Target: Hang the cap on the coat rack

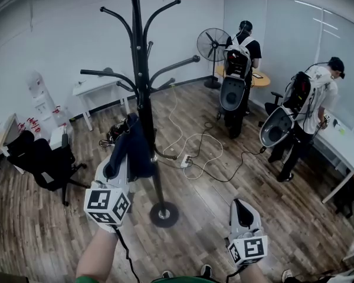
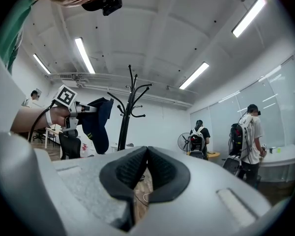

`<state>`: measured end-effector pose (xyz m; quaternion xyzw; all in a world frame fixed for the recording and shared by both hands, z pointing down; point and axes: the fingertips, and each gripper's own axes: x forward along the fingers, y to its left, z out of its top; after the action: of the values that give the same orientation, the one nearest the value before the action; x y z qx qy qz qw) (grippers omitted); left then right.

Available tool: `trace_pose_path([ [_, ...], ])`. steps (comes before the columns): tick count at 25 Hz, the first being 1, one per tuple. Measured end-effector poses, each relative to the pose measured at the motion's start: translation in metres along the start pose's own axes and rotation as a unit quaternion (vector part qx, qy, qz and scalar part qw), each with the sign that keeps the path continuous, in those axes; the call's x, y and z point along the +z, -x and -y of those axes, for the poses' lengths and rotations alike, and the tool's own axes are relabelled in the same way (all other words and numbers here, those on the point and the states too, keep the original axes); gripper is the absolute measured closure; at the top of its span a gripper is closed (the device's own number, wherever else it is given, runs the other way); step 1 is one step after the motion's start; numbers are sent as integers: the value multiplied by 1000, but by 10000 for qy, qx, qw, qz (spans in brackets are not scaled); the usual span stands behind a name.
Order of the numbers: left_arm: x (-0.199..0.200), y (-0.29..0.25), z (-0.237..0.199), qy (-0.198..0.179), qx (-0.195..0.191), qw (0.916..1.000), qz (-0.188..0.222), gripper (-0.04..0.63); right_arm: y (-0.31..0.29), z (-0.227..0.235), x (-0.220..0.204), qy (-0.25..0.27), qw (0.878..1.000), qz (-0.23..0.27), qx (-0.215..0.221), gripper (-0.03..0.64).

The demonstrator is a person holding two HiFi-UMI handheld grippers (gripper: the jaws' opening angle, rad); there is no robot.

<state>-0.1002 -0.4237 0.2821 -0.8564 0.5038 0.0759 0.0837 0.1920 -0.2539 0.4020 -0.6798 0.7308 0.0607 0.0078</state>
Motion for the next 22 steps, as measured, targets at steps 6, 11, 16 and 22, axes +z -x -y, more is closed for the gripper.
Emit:
trace_pose_path([
  [6,-3,-30,4,-330,503,9982,-74,572,-22,32,-4,-152,9994,4,297,614],
  [11,-7,-43,1,-505,931,9943,-132,571,-35,47,-17,-247,9983,-127,506,614],
  [16,-15,-57,2,-829,1135,9894,-370,571,-45,58,-26,-345,9973,-237,610,614],
  [22,-29,-75,0,-941,1293,9858,-505,571,-45,67,-34,-362,9968,-327,641,614],
])
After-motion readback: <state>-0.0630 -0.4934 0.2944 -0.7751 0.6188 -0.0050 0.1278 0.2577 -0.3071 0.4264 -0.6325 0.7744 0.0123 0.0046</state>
